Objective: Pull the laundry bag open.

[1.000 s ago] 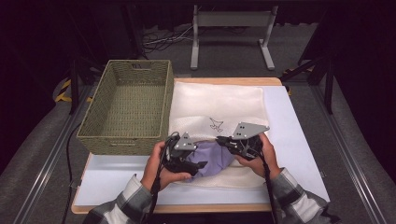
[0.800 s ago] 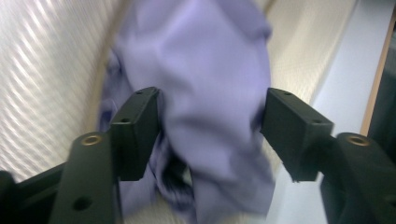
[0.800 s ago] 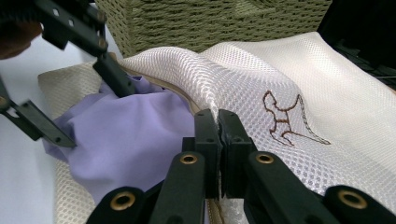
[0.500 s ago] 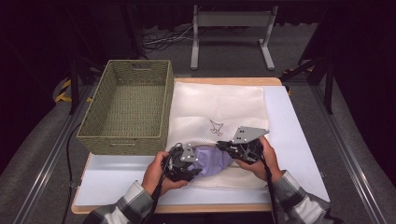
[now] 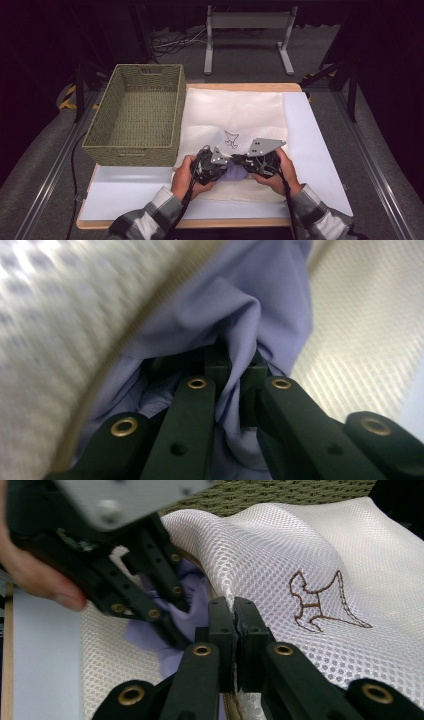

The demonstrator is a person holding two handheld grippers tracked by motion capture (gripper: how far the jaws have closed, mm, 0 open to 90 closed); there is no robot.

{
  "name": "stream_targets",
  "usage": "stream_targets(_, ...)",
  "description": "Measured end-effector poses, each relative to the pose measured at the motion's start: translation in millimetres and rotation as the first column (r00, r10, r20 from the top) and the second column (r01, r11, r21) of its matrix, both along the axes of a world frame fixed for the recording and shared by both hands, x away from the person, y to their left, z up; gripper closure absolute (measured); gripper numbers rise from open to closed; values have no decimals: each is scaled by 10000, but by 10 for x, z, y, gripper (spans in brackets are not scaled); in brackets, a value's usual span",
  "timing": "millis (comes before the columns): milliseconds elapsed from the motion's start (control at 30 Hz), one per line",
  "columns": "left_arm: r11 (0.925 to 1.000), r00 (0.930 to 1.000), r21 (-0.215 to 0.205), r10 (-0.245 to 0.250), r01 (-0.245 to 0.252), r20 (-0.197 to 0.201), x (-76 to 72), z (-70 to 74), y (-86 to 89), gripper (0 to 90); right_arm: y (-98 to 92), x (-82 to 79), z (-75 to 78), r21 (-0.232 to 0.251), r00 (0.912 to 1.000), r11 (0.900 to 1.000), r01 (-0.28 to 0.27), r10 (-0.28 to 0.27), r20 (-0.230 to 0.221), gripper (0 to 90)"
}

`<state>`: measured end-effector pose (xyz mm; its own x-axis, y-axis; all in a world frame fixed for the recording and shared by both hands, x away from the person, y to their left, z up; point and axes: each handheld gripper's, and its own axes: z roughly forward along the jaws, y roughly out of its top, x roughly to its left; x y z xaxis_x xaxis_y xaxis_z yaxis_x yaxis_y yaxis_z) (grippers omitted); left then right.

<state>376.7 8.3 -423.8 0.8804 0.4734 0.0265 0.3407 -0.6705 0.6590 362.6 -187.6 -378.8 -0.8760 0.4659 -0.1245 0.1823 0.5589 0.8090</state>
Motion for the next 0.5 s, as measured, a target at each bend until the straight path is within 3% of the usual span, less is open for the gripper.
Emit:
stream_targets(300, 9942, 9956, -548, 931, -926, 71, 143, -61, -89, 874, 16, 3, -45, -191, 9999, 9998, -11, 9, -114, 876)
stream_targets(433, 9932, 9954, -663, 958, -953, 40, 134, -55, -71, 869, 21, 10, -73, -247, 9999, 9997, 41, -45, -160, 876)
stream_targets(500, 9936, 9974, -880, 717, -710, 57, 106, -24, -24, 848, 12, 13, -77, -270, 9999, 9996, 65, -69, -144, 876)
